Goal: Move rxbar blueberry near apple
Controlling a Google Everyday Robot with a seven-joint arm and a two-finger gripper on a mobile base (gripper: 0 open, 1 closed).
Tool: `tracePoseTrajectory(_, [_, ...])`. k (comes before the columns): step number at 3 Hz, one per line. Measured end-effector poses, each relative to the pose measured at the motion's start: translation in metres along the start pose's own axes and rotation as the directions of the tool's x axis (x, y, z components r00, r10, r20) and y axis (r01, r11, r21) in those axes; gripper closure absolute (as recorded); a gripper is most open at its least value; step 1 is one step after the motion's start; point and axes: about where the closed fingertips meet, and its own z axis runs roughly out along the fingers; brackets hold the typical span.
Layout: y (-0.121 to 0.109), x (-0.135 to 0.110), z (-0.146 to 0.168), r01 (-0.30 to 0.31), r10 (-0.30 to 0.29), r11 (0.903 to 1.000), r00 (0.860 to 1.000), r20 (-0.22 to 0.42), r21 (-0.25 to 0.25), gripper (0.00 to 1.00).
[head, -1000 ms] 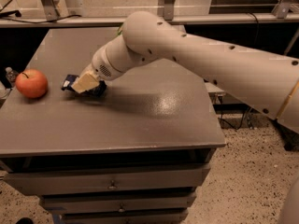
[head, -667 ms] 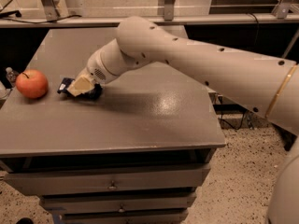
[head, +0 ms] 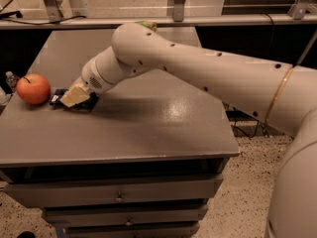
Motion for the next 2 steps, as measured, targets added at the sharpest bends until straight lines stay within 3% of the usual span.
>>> tracePoseTrajectory(1, [0.0052, -0.0013, 0.0081, -0.001, 0.001, 0.9998, 1.000, -0.007, -0.021, 0.84])
tracePoseTrajectory(2, [0.0072, 0.0007, 0.0112, -0.005, 0.004, 0.9995, 1.000, -0.018, -0.031, 0.61])
